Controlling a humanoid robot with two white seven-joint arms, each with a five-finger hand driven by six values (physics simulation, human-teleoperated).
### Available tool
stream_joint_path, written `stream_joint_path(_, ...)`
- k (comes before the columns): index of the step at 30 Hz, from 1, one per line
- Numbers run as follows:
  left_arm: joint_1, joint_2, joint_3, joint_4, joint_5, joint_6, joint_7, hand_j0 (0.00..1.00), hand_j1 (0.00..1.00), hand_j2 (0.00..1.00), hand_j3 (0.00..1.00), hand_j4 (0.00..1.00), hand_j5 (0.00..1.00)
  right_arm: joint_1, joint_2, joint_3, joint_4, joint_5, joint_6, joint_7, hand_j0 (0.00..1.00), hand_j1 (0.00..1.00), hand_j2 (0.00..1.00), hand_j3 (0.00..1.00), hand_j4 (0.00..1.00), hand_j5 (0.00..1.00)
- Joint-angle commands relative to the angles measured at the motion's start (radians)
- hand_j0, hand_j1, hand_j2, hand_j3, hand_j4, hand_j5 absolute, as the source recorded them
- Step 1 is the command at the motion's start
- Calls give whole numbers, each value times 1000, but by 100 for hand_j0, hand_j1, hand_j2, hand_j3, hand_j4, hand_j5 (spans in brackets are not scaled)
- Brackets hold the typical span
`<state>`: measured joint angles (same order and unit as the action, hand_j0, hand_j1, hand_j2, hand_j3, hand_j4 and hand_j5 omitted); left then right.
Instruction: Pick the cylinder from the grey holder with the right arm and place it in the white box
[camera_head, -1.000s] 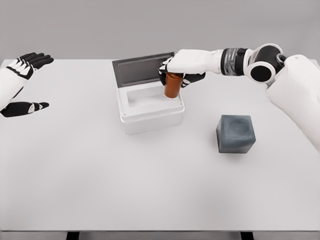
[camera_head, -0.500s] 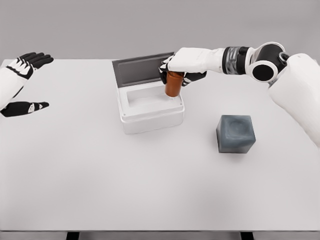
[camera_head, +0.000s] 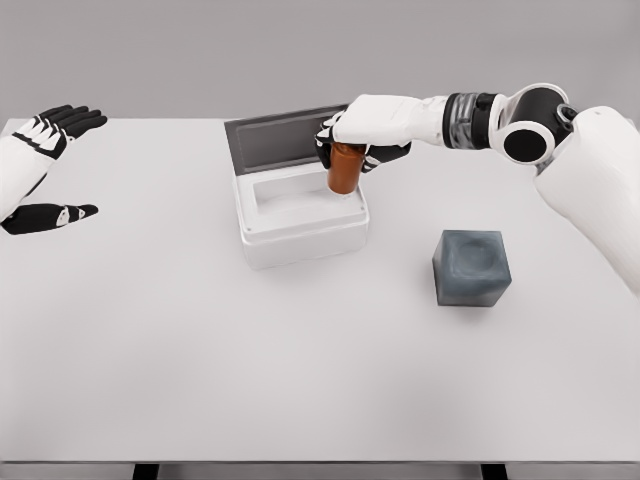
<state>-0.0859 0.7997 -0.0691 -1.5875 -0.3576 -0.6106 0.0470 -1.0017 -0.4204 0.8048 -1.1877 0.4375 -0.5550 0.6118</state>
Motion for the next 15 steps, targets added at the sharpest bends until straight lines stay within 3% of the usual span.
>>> stream_joint_path(1, 0, 1, 0, -2, 6, 0, 1, 100, 100, 100, 100, 100, 100, 0, -4, -1, -13, -5, 3, -1, 26, 26, 26, 26, 26, 26)
stream_joint_path(15, 0, 1, 0, 0, 6, 0, 1, 100, 100, 100, 100, 100, 100, -2, -3, -3, -13, -5, 3, -1, 28, 28, 28, 28, 28, 28)
